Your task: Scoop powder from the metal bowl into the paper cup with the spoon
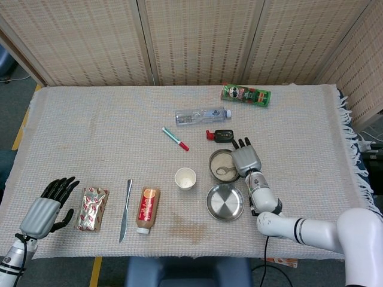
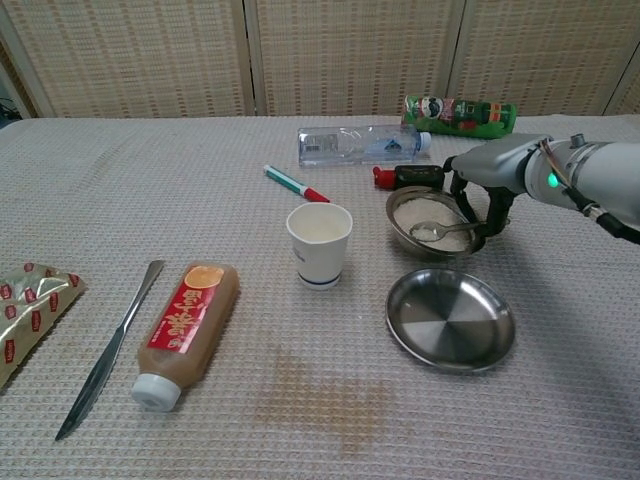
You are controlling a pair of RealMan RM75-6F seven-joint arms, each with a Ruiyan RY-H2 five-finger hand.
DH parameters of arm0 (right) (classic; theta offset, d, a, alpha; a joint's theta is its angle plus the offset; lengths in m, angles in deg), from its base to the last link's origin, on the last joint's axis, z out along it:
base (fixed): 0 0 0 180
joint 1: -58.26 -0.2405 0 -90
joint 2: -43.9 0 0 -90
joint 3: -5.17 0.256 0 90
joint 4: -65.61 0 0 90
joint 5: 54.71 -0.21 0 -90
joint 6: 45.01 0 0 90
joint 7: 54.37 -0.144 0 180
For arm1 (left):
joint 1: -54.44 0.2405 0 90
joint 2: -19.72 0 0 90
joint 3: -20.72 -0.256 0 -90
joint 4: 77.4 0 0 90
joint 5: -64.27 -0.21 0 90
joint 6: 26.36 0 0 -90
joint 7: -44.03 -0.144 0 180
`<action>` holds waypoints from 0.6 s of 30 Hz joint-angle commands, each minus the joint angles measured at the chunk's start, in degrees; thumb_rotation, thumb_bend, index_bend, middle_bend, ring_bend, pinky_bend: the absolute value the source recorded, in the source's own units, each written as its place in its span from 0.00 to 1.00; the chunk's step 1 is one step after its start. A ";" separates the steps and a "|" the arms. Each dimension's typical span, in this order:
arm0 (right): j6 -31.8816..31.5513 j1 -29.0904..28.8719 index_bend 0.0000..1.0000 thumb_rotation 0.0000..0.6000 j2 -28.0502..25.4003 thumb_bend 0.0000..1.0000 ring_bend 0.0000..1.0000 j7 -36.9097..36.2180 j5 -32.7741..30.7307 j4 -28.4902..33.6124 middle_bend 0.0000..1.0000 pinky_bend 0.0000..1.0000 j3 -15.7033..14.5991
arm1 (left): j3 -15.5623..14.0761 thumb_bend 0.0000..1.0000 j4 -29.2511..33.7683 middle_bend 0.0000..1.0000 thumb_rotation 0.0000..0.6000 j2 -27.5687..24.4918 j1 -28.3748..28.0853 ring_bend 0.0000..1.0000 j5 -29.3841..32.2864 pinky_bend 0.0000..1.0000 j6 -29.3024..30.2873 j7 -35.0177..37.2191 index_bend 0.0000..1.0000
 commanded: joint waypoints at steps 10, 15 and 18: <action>1.42 -0.63 0.62 1.00 -2.75 0.33 0.00 -5.67 0.99 2.85 0.00 0.00 0.39 | 0.07 0.49 -0.13 0.00 1.00 0.00 -0.04 0.00 0.12 0.08 -0.07 0.26 0.00; 0.50 -1.13 0.62 1.00 -4.28 0.33 0.00 -6.61 0.99 5.00 0.00 0.00 0.32 | -0.03 0.49 -0.19 0.00 1.00 0.03 -0.11 0.00 0.07 0.09 -0.29 0.34 0.00; -0.05 -1.55 0.62 1.00 -5.55 0.33 0.00 -7.55 0.64 7.29 0.00 0.00 0.84 | -0.05 0.49 -0.13 0.00 1.00 0.02 -0.23 0.00 0.07 0.09 -0.50 0.35 0.00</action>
